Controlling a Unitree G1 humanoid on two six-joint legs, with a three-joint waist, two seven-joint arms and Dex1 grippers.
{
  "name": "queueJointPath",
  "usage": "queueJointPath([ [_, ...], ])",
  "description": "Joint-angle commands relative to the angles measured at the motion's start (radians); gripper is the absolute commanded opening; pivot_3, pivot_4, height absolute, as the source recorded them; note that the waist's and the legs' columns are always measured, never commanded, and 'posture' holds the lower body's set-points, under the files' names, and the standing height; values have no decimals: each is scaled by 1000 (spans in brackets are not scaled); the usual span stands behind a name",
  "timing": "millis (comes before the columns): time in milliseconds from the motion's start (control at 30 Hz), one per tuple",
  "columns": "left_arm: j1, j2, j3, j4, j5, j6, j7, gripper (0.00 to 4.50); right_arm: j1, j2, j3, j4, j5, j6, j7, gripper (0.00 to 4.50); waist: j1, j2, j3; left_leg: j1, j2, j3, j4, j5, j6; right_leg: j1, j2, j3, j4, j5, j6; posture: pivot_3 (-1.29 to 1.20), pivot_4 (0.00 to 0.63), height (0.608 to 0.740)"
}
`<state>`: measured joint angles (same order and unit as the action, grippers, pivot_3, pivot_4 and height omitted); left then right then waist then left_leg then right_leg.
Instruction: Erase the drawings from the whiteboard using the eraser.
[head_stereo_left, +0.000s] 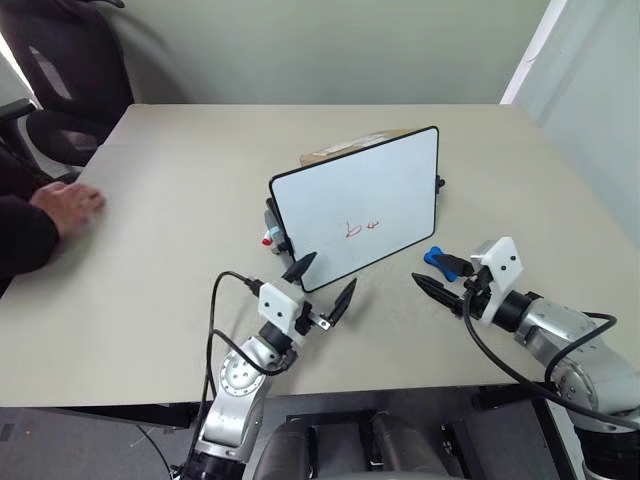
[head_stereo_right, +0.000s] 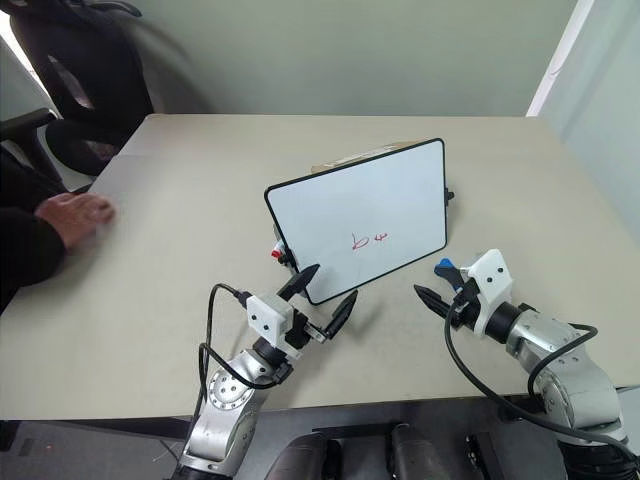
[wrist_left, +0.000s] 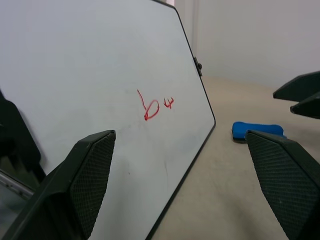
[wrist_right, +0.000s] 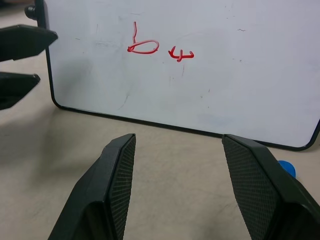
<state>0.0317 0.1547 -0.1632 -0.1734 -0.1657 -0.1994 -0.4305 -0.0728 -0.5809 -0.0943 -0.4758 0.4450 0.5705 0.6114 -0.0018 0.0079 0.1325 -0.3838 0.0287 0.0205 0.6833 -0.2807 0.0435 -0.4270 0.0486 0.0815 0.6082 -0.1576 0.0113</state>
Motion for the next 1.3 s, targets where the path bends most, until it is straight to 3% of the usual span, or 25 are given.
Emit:
queueJointPath([
  [33, -3, 14, 18, -51, 2, -1, 4, 4500, -21, 4, -3, -14, 0, -29, 5, 2904, 0, 0, 0, 0, 0, 0, 0, 0, 0, 0, 0, 0, 0, 0, 0, 0, 150, 740],
  [800, 3, -23, -28, -35, 21, -16, 8, 4500, -89, -18, -61, 121, -56, -26, -58, 2904, 0, 0, 0, 0, 0, 0, 0, 0, 0, 0, 0, 0, 0, 0, 0, 0, 150, 740],
  [900, -1, -22, -24, -30, 22, -17, 7, 4500, -118, -15, -66, 149, -53, -5, -73, 3521, 0, 0, 0, 0, 0, 0, 0, 0, 0, 0, 0, 0, 0, 0, 0, 0, 150, 740],
  [1000, 0, -25, -30, -31, 24, -17, 7, 4500, -129, -38, -43, 174, -85, 21, -79, 4485, 0, 0, 0, 0, 0, 0, 0, 0, 0, 0, 0, 0, 0, 0, 0, 0, 150, 740],
  [1300, 6, -31, -29, -40, 15, -14, 5, 4500, -209, -72, 34, 269, -119, 155, -57, 4485, -2, 0, 0, 0, 0, 0, 0, 0, 0, 0, 0, 0, 0, 0, 0, 0, 150, 740],
])
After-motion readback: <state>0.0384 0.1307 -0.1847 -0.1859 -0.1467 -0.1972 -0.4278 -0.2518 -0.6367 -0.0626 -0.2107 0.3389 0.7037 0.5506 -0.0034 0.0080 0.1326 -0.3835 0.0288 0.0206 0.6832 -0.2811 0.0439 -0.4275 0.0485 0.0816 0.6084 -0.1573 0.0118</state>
